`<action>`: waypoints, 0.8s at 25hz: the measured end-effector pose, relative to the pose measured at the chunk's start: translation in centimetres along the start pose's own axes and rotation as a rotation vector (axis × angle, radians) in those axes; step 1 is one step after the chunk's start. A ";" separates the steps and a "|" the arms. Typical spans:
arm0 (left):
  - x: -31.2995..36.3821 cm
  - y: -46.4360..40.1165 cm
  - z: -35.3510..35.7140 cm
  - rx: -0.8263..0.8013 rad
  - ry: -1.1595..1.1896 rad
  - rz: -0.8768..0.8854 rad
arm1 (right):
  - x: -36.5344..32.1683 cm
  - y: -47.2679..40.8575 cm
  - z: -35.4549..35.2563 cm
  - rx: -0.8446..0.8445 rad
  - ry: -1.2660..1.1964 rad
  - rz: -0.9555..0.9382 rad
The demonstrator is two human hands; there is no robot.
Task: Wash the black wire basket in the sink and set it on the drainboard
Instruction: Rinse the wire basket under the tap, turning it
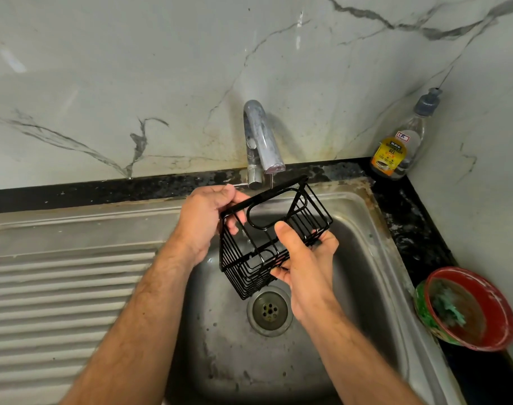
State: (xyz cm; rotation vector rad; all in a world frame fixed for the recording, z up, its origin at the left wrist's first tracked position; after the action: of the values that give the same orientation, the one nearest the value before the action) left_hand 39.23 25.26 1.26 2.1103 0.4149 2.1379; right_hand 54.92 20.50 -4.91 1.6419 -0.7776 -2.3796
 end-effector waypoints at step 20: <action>1.7 0.0 3.6 -0.011 -0.630 0.055 | 0.9 3.2 -0.1 -0.001 0.541 -0.384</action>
State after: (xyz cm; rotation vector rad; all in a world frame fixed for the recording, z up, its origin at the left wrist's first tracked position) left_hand 42.80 26.13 2.85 2.6389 0.2701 1.3652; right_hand 54.11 17.36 -4.07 2.4554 -0.3854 -1.9560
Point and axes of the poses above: each hand's wrist, its own y-axis away from the middle knuckle, its own z-axis out of the palm, x = y × z, the point moved 2 cm from there along -y, towards the middle knuckle, and after that the axes turned 1 degree about x, right-handed, at the moved point
